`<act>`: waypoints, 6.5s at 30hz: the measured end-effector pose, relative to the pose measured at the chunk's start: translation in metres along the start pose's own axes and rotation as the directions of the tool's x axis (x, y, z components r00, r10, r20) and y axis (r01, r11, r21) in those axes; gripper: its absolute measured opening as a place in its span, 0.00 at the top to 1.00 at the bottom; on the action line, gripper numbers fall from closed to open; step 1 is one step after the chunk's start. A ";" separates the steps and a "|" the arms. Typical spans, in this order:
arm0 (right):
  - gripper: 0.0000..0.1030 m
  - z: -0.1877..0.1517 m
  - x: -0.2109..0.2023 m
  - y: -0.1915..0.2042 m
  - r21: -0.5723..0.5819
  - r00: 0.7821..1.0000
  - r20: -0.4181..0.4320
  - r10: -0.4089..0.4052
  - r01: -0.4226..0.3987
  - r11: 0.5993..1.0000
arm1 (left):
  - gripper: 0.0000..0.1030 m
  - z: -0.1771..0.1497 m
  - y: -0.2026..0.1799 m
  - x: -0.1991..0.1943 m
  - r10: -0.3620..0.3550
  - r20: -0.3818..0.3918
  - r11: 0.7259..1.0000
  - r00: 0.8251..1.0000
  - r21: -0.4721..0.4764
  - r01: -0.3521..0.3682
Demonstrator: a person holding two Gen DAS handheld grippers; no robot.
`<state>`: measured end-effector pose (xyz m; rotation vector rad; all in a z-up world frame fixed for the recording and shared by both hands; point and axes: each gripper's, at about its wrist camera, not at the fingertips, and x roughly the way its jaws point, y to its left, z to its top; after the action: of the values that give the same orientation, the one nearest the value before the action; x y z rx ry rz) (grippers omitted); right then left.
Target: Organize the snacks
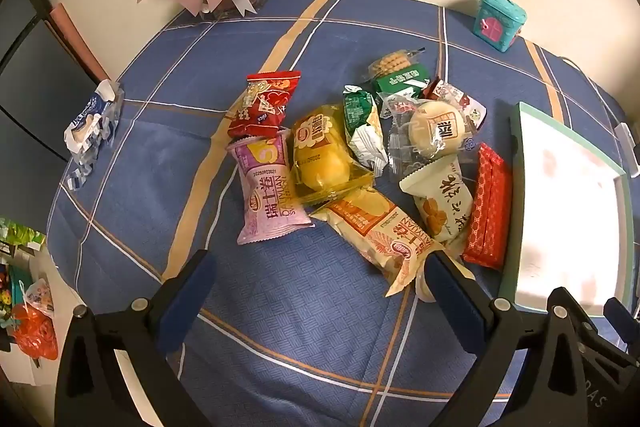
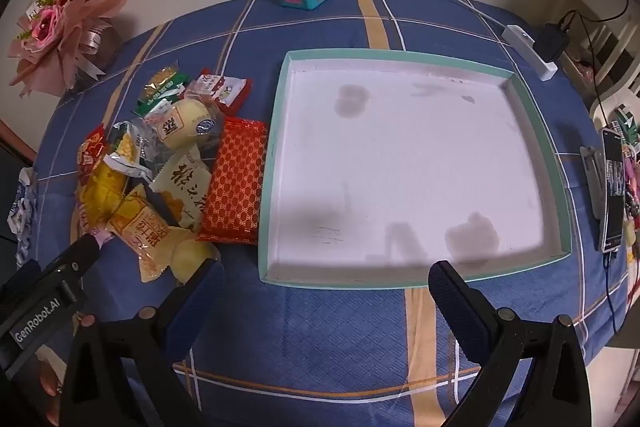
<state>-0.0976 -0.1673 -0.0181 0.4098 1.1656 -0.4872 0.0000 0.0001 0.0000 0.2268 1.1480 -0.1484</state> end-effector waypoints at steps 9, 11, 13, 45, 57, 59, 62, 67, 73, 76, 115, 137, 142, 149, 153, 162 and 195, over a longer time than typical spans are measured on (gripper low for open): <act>0.00 -0.001 0.002 0.000 -0.002 1.000 -0.004 -0.002 0.002 1.000 | 0.00 -0.001 0.000 0.000 0.003 0.005 1.000 1.000 0.000 -0.003; 0.00 -0.001 0.002 0.000 -0.003 1.000 -0.006 -0.003 0.003 1.000 | 0.00 -0.002 0.000 0.000 0.003 0.005 1.000 1.000 0.000 -0.003; 0.00 -0.001 0.002 0.001 -0.003 1.000 -0.006 -0.004 0.004 1.000 | 0.00 -0.002 0.001 0.000 0.003 0.003 1.000 1.000 -0.001 -0.003; 0.00 -0.002 0.008 0.003 -0.015 1.000 -0.025 -0.019 0.019 1.000 | 0.00 -0.006 0.001 0.004 -0.022 -0.009 1.000 1.000 -0.013 0.022; 0.00 -0.006 0.007 0.039 -0.051 0.992 -0.016 0.122 -0.123 0.991 | 0.00 0.003 0.045 0.011 -0.080 -0.045 0.981 0.996 -0.183 0.070; 0.00 -0.009 0.009 0.050 -0.059 0.985 -0.027 0.168 -0.169 0.984 | 0.00 0.003 0.058 0.015 -0.063 -0.058 0.975 0.996 -0.215 0.049; 0.00 -0.012 0.013 0.066 -0.083 0.980 -0.041 0.197 -0.200 0.976 | 0.00 0.003 0.076 0.023 -0.061 -0.031 0.964 0.998 -0.259 0.051; 0.01 -0.015 0.024 0.088 -0.121 0.970 -0.070 0.233 -0.240 0.963 | 0.00 0.008 0.093 0.040 -0.050 -0.093 0.952 0.994 -0.307 0.020; 0.04 -0.018 0.043 0.100 -0.158 0.966 -0.126 0.226 -0.244 0.957 | 0.00 0.016 0.091 0.056 -0.072 -0.120 0.953 0.990 -0.303 0.033; 0.08 -0.018 0.051 0.102 -0.170 0.966 -0.143 0.213 -0.236 0.957 | 0.00 0.019 0.084 0.064 -0.078 -0.131 0.959 0.988 -0.279 0.038; 0.37 -0.009 0.078 0.078 -0.138 0.960 -0.192 0.205 -0.234 0.963 | 0.27 0.027 -0.024 0.106 -0.171 -0.299 0.979 0.939 -0.156 0.129; 0.34 -0.031 0.092 0.134 -0.340 0.988 -0.140 0.061 -0.106 0.934 | 0.29 0.009 -0.007 0.134 -0.183 -0.325 0.975 0.928 -0.180 0.130; 0.24 -0.038 0.095 0.134 -0.346 0.987 -0.143 0.079 -0.125 0.930 | 0.29 0.009 0.000 0.125 -0.184 -0.329 0.975 0.926 -0.183 0.129; 0.23 -0.047 0.098 0.140 -0.360 0.989 -0.134 0.060 -0.105 0.927 | 0.29 0.010 0.003 0.121 -0.181 -0.332 0.974 0.926 -0.190 0.123; 0.50 -0.040 0.090 0.139 -0.366 0.991 -0.113 0.076 -0.112 0.924 | 0.36 0.010 0.002 0.119 -0.186 -0.331 0.973 0.925 -0.192 0.127; 0.52 -0.030 0.087 0.133 -0.336 0.985 -0.126 0.122 -0.158 0.928 | 0.60 0.018 0.002 0.111 -0.207 -0.310 0.969 0.928 -0.196 0.151; 0.52 0.007 0.003 0.040 -0.108 0.977 0.006 0.213 -0.211 0.971 | 0.62 0.034 0.009 0.020 -0.289 -0.059 0.938 0.956 -0.219 0.270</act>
<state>-0.0686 -0.1388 -0.0162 0.4315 1.1106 -0.2410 0.0399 -0.0001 -0.0038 -0.1194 1.2726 -0.2694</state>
